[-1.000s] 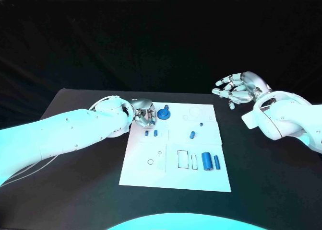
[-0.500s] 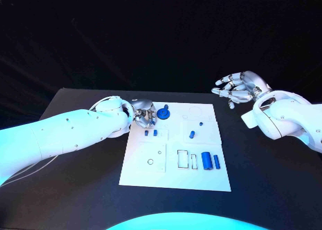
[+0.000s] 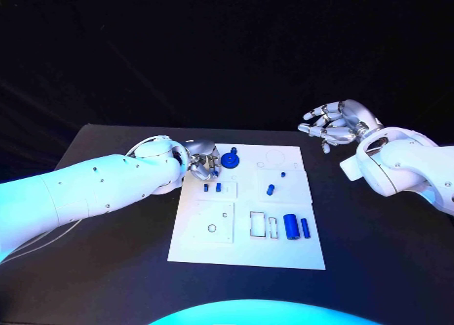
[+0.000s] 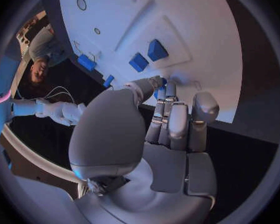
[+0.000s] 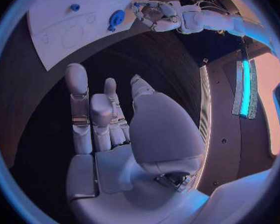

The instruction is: Assemble the parts on the task board

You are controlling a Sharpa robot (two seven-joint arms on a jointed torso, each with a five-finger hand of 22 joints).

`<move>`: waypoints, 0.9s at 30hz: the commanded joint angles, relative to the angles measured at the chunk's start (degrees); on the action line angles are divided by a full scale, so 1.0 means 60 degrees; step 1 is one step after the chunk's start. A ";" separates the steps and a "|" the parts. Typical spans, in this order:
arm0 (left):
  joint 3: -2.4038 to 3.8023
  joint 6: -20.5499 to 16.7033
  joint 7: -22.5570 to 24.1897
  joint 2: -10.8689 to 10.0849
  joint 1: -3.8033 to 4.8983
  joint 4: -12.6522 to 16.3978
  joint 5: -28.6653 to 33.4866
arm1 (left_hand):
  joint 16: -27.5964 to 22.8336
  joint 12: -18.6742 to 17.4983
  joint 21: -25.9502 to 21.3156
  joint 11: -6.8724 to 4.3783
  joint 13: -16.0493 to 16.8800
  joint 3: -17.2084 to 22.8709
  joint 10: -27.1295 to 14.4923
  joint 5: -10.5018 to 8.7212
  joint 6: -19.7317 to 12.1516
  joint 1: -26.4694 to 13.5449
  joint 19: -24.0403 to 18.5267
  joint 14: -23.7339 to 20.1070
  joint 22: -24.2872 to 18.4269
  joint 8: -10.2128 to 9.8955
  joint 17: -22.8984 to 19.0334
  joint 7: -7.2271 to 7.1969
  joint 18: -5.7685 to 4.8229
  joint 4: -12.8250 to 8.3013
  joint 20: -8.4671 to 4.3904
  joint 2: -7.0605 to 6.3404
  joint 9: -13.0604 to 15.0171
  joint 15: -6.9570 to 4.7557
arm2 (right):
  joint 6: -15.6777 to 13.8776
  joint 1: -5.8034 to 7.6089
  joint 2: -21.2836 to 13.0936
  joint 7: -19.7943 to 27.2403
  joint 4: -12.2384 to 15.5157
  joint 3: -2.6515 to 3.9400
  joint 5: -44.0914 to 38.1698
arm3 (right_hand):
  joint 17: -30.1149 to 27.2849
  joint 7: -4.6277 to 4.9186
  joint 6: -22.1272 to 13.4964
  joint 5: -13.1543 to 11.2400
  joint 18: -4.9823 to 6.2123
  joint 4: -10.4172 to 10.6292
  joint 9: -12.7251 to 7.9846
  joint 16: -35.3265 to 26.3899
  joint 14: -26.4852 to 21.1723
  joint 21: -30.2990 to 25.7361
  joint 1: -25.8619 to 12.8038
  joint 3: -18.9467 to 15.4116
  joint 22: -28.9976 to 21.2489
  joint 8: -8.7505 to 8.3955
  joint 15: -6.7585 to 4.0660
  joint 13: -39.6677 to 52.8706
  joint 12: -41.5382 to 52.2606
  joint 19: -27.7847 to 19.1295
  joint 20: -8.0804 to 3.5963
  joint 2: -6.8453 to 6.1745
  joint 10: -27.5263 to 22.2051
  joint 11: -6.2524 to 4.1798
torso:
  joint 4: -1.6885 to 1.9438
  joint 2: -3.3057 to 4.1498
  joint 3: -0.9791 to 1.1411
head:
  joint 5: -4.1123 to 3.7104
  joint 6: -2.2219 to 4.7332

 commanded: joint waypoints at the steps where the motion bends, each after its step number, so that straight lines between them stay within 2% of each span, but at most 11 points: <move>1: -0.0026 0.0214 0.0047 0.0031 -0.0039 0.0011 0.0005 | -0.0028 -0.0051 -0.0047 0.0017 0.0001 -0.0023 0.0057 -0.0044 0.0048 -0.0038 -0.0057 -0.0016 0.0011 0.0032 -0.0008 0.0002 -0.0141 -0.0043 -0.0006 0.0018 0.0041 -0.0023 | 0.0106 -0.0003 0.0007 0.0075 0.0005 0.0002 -0.0043 | 0.0015 0.0004 0.0048 0.0021 0.0120 -0.0007 -0.0014 -0.0021 -0.0011 -0.0033 -0.0019 0.0048 -0.0010 0.0055 0.0025 -0.0010 -0.0034 0.0042 -0.0001 -0.0072 0.0058 -0.0029 | 0.0002 -0.0004 -0.0001 | -0.0006 0.0002; 7: -0.0026 0.0297 -0.0049 0.0022 -0.0039 -0.0001 0.0005 | -0.0046 -0.0196 -0.0111 0.0048 -0.0017 -0.0056 0.0040 -0.0044 -0.0029 -0.0086 -0.0138 -0.0048 -0.0088 -0.0076 -0.0065 0.0031 -0.0122 -0.0063 -0.0010 -0.0022 0.0017 -0.0013 | 0.0107 -0.0003 0.0006 0.0076 -0.0005 0.0002 -0.0043 | 0.0011 0.0005 0.0042 0.0021 0.0123 -0.0008 -0.0022 -0.0051 -0.0014 -0.0077 -0.0030 0.0055 -0.0041 0.0060 0.0026 -0.0060 -0.0081 0.0048 -0.0001 -0.0078 0.0077 -0.0027 | 0.0007 -0.0006 -0.0003 | -0.0005 -0.0011; 19: -0.0027 0.0322 -0.0163 0.0009 -0.0039 0.0003 0.0005 | -0.0102 -0.0541 -0.0254 0.0163 -0.0023 -0.0076 0.0012 -0.0030 -0.0551 -0.0273 -0.0311 -0.0192 -0.0287 -0.0608 -0.0270 0.0174 -0.0082 -0.0055 0.0080 -0.0252 -0.0182 0.0092 | 0.0104 -0.0003 0.0012 0.0085 -0.0016 0.0002 -0.0043 | 0.0002 0.0007 0.0037 0.0021 0.0127 -0.0008 -0.0025 -0.0066 -0.0019 -0.0108 -0.0033 0.0055 -0.0063 0.0060 0.0027 -0.0072 -0.0094 0.0044 0.0000 -0.0083 0.0076 -0.0025 | 0.0003 -0.0009 -0.0007 | 0.0001 -0.0022; 27: -0.0027 0.0248 -0.0147 0.0000 -0.0039 0.0006 0.0005 | -0.0123 -0.0604 -0.0299 0.0171 -0.0009 -0.0073 0.0033 -0.0024 -0.0683 -0.0320 -0.0362 -0.0238 -0.0354 -0.0741 -0.0354 0.0198 -0.0066 -0.0047 0.0093 -0.0310 -0.0234 0.0102 | 0.0107 -0.0004 0.0013 0.0088 -0.0021 0.0002 -0.0043 | 0.0002 0.0007 0.0037 0.0021 0.0127 -0.0008 -0.0025 -0.0066 -0.0019 -0.0108 -0.0033 0.0055 -0.0063 0.0060 0.0027 -0.0072 -0.0094 0.0044 0.0000 -0.0083 0.0076 -0.0025 | 0.0006 -0.0007 0.0000 | 0.0005 -0.0029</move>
